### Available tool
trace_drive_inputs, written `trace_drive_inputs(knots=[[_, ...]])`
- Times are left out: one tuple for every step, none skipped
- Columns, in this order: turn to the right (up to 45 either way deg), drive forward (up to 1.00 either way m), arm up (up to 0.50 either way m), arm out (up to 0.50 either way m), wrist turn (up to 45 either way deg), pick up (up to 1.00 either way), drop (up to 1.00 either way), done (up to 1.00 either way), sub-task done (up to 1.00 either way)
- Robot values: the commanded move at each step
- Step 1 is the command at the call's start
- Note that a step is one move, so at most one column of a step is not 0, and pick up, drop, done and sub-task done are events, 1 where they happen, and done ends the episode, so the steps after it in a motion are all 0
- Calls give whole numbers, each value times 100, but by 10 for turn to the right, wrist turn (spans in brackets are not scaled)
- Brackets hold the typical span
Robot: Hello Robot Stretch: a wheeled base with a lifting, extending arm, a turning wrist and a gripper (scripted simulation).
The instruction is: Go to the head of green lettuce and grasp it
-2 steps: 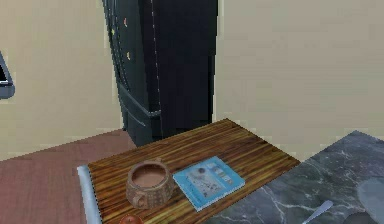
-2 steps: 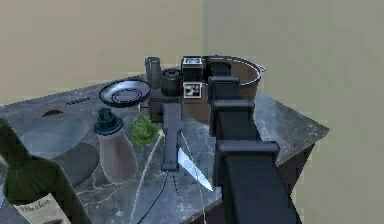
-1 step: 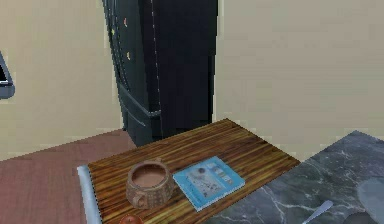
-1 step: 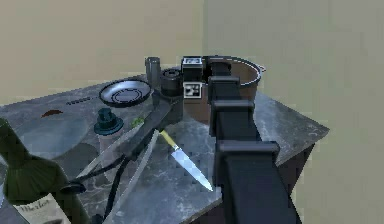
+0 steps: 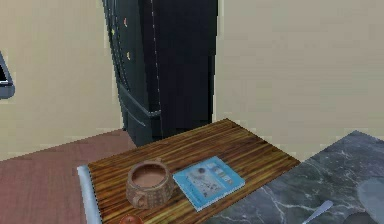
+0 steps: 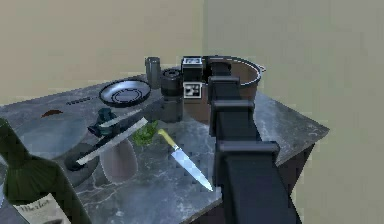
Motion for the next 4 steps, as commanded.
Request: trace_drive_inputs(knots=[[0,0,0,0,450,0,0,0,0],[0,0,0,0,120,0,0,0,0],[0,0,0,2,0,0,0,0,0],[0,0,-12,0,0,0,0,0,0]])
